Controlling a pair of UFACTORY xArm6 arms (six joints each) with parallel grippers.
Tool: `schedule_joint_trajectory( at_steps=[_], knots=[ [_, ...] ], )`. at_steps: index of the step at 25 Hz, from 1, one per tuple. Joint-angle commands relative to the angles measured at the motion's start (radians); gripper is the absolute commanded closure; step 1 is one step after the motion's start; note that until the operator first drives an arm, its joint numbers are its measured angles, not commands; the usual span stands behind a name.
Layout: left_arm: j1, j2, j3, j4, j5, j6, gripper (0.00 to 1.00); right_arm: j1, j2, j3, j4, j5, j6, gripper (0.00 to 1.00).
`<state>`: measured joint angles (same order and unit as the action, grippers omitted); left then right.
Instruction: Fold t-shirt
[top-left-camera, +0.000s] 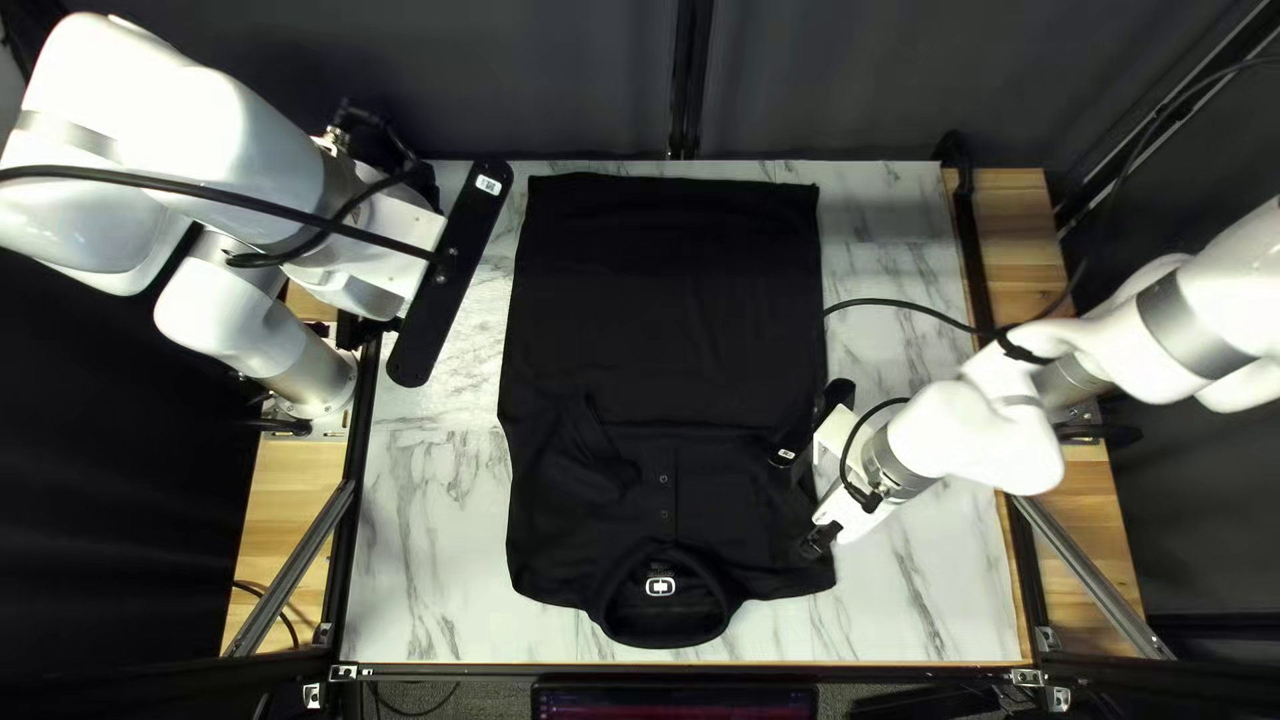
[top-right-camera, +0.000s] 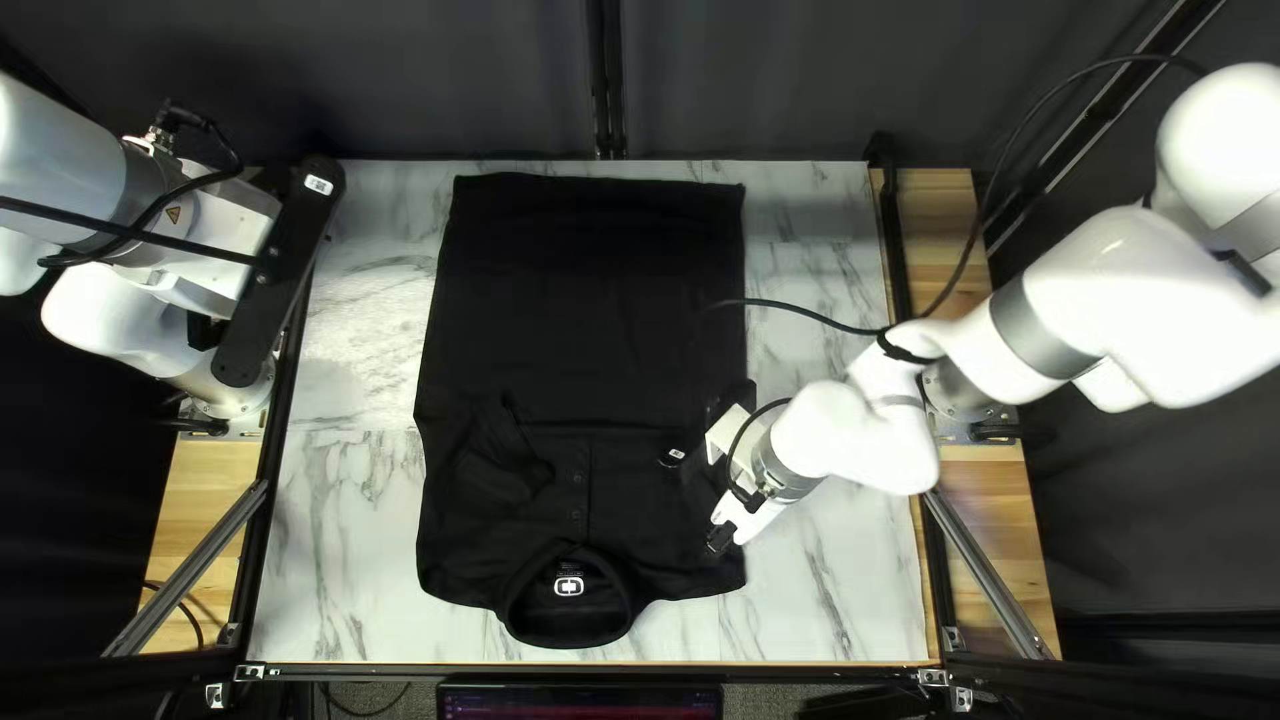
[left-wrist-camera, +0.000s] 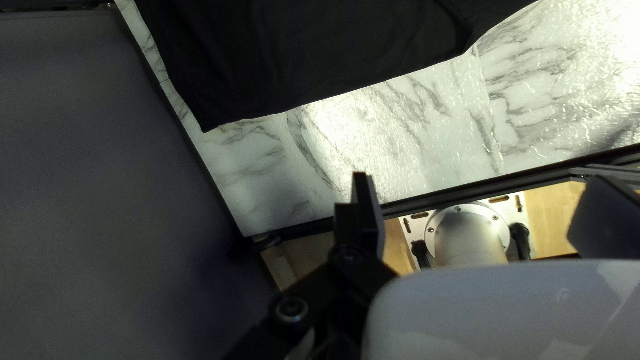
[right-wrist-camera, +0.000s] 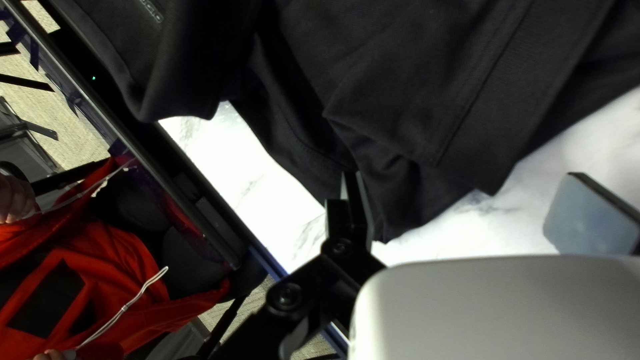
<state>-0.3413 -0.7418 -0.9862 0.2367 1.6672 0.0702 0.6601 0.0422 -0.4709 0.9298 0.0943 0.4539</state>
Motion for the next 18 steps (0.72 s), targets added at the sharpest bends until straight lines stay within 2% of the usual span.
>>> schedule_joint_trajectory(
  at_steps=[1, 2, 3, 5, 6, 8, 15, 18],
  knots=[
    [0.000, 0.000, 0.000, 0.000, 0.000, 0.000, 0.00, 0.008, 0.030, -0.033, 0.102, -0.005, -0.100, 1.00],
    [0.000, 0.000, 0.000, 0.000, 0.000, 0.000, 0.00, 0.002, 0.023, -0.030, 0.065, -0.003, -0.069, 1.00],
    [0.000, 0.000, 0.000, 0.000, 0.000, 0.000, 0.00, -0.016, 0.003, -0.021, -0.037, 0.004, 0.013, 1.00],
    [0.000, 0.000, 0.000, 0.000, 0.000, 0.000, 0.00, -0.040, -0.021, -0.012, -0.175, 0.017, 0.124, 1.00],
    [0.000, 0.000, 0.000, 0.000, 0.000, 0.000, 0.00, -0.064, -0.039, -0.011, -0.288, 0.033, 0.209, 1.00],
    [0.000, 0.000, 0.000, 0.000, 0.000, 0.000, 0.00, -0.090, -0.053, -0.015, -0.396, 0.054, 0.284, 1.00],
    [0.000, 0.000, 0.000, 0.000, 0.000, 0.000, 0.00, -0.160, -0.083, -0.068, -0.622, 0.152, 0.416, 1.00],
    [0.000, 0.000, 0.000, 0.000, 0.000, 0.000, 0.00, -0.193, -0.068, -0.129, -0.689, 0.212, 0.427, 1.00]
  ],
)
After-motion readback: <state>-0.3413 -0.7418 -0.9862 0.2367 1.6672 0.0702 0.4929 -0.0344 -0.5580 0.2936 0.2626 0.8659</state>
